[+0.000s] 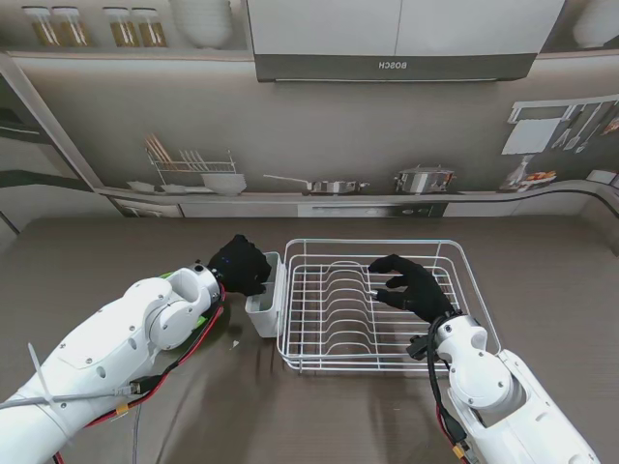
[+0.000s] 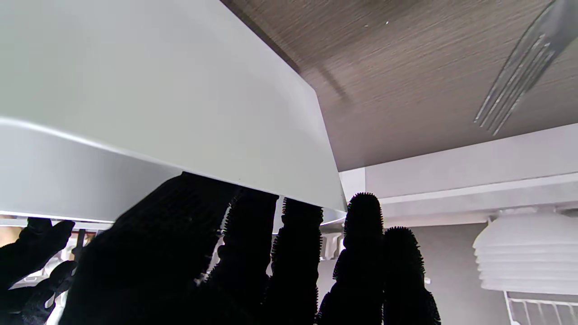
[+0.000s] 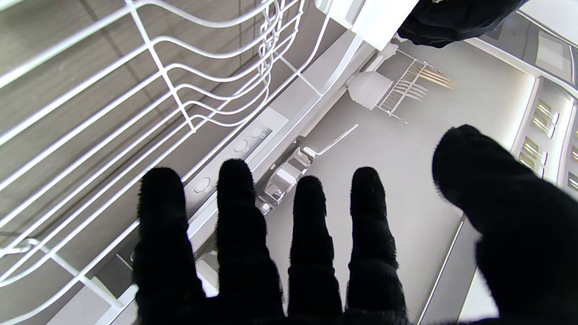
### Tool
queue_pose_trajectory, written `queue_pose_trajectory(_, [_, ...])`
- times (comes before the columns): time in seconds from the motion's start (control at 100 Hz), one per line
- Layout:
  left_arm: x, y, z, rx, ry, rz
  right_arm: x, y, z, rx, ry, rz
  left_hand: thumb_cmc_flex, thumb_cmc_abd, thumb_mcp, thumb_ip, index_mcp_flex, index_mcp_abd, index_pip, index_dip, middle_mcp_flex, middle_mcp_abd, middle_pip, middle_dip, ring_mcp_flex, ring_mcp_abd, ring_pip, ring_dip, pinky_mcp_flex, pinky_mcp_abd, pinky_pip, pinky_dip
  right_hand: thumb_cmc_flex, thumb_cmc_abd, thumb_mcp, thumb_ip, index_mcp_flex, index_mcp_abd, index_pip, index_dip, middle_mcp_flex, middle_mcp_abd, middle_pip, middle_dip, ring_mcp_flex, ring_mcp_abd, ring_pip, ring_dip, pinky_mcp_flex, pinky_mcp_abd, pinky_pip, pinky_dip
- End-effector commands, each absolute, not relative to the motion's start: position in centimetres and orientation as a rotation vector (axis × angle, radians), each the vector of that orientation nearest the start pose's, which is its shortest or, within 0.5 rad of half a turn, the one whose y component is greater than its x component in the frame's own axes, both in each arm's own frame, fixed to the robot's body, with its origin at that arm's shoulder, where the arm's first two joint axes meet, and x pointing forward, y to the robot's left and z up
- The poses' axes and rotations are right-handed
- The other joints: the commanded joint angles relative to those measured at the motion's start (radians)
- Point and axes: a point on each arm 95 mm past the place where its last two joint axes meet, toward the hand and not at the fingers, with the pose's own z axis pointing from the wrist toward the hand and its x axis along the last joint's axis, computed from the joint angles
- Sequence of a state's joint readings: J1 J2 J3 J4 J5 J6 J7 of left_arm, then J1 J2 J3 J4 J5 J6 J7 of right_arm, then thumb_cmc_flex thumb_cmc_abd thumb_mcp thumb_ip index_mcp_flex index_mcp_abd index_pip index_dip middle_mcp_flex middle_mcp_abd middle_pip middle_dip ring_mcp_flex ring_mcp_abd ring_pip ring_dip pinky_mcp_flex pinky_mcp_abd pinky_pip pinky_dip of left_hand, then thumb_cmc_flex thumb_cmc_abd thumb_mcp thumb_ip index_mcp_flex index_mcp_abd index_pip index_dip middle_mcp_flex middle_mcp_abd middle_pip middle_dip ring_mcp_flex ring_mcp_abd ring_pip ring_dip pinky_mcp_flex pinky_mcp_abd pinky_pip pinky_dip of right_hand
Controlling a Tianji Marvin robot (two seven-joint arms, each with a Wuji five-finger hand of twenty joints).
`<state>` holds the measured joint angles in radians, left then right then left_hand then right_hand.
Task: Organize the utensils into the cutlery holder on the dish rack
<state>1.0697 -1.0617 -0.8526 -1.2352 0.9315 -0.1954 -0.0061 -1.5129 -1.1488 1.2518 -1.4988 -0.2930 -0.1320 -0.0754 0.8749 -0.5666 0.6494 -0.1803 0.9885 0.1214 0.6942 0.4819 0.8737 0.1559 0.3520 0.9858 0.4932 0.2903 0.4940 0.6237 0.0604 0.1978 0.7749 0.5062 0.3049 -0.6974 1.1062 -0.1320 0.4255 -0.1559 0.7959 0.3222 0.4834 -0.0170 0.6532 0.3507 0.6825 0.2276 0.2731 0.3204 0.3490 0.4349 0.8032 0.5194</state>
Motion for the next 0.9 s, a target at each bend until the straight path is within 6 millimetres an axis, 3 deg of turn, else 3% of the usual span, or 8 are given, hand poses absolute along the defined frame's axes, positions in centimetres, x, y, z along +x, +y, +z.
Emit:
queue_pose_trajectory(0.0, [49.92, -2.98, -30.46, -0.932, 1.832, -1.46, 42.23, -0.89, -32.36, -2.137, -1.18, -2.4, 0.023, 0.0, -0.015, 0.04, -0.014, 0.035, -0.024, -0.006, -0.03, 0.037, 0.019, -0.065, -0.009, -0.018, 0.021, 0.006, -0.031, -0.024, -0.036, 0.007, -0.033, 0.025, -0.008, 0.022, -0.012, -0.003, -0.003, -0.022, -0.01, -0.003, -0.011, -0.011, -0.015, -0.021, 0.003, -0.004, -0.008, -0.042, -0.005, 0.013])
queue_pose_trajectory(0.05, [49.89, -2.94, -30.47, -0.93, 1.834, -1.458, 42.24, -0.89, -32.38, -2.137, -1.179, -2.4, 0.021, 0.001, -0.023, 0.041, -0.02, 0.043, -0.04, -0.01, -0.035, 0.041, 0.023, -0.167, -0.012, -0.016, 0.017, 0.004, -0.032, -0.021, -0.045, 0.008, -0.032, 0.025, -0.009, 0.022, -0.013, -0.003, -0.003, -0.022, -0.009, -0.003, -0.011, -0.01, -0.014, -0.022, 0.004, -0.004, -0.008, -0.043, -0.005, 0.013])
queue_pose_trajectory(0.28, [49.72, -2.81, -30.52, -0.933, 1.841, -1.452, 42.31, -0.9, -32.42, -2.137, -1.179, -2.401, -0.023, 0.026, -0.04, 0.044, -0.053, 0.079, -0.129, -0.026, -0.065, 0.056, -0.008, -0.225, -0.033, -0.009, -0.006, -0.005, -0.044, -0.017, -0.073, 0.003, -0.032, 0.023, -0.008, 0.022, -0.012, -0.002, -0.003, -0.022, -0.01, -0.004, -0.011, -0.011, -0.014, -0.022, 0.004, -0.004, -0.008, -0.042, -0.005, 0.013])
queue_pose_trajectory(0.33, [49.67, -2.75, -30.5, -0.933, 1.84, -1.452, 42.32, -0.9, -32.44, -2.137, -1.178, -2.401, -0.049, 0.039, -0.03, 0.045, -0.047, 0.087, -0.204, 0.007, -0.077, 0.062, -0.019, -0.254, -0.04, -0.009, -0.016, -0.007, -0.046, -0.015, -0.087, 0.006, -0.034, 0.023, -0.008, 0.022, -0.013, -0.003, -0.003, -0.022, -0.01, -0.005, -0.011, -0.011, -0.015, -0.023, 0.003, -0.004, -0.008, -0.041, -0.005, 0.013])
queue_pose_trajectory(0.44, [49.52, -2.61, -30.36, -0.933, 1.837, -1.453, 42.33, -0.9, -32.47, -2.137, -1.178, -2.4, -0.122, 0.081, -0.004, 0.071, -0.056, 0.115, -0.316, 0.011, -0.097, 0.075, -0.053, -0.294, -0.055, -0.002, -0.036, -0.016, -0.053, -0.012, -0.114, 0.007, -0.032, 0.023, -0.008, 0.022, -0.013, -0.004, -0.003, -0.022, -0.01, -0.004, -0.011, -0.01, -0.015, -0.021, 0.003, -0.004, -0.009, -0.043, -0.005, 0.013])
queue_pose_trajectory(0.55, [49.36, -2.42, -30.21, -0.93, 1.832, -1.455, 42.34, -0.87, -32.49, -2.136, -1.18, -2.399, -0.17, 0.11, 0.005, 0.097, -0.067, 0.129, -0.366, 0.001, -0.107, 0.081, -0.066, -0.311, -0.064, 0.0, -0.045, -0.018, -0.056, -0.009, -0.128, 0.008, -0.032, 0.024, -0.008, 0.022, -0.013, -0.004, -0.003, -0.022, -0.01, -0.005, -0.011, -0.01, -0.014, -0.021, 0.003, -0.004, -0.009, -0.041, -0.005, 0.013])
queue_pose_trajectory(0.89, [49.12, -2.03, -30.05, -0.933, 1.829, -1.454, 42.33, -0.84, -32.57, -2.136, -1.181, -2.395, -0.218, 0.126, -0.049, 0.096, -0.097, 0.147, -0.409, -0.026, -0.124, 0.094, -0.095, -0.336, -0.072, 0.006, -0.066, -0.026, -0.06, -0.002, -0.151, 0.009, -0.032, 0.024, -0.009, 0.022, -0.013, -0.004, -0.004, -0.022, -0.01, -0.004, -0.011, -0.01, -0.014, -0.023, 0.003, -0.004, -0.009, -0.042, -0.006, 0.013])
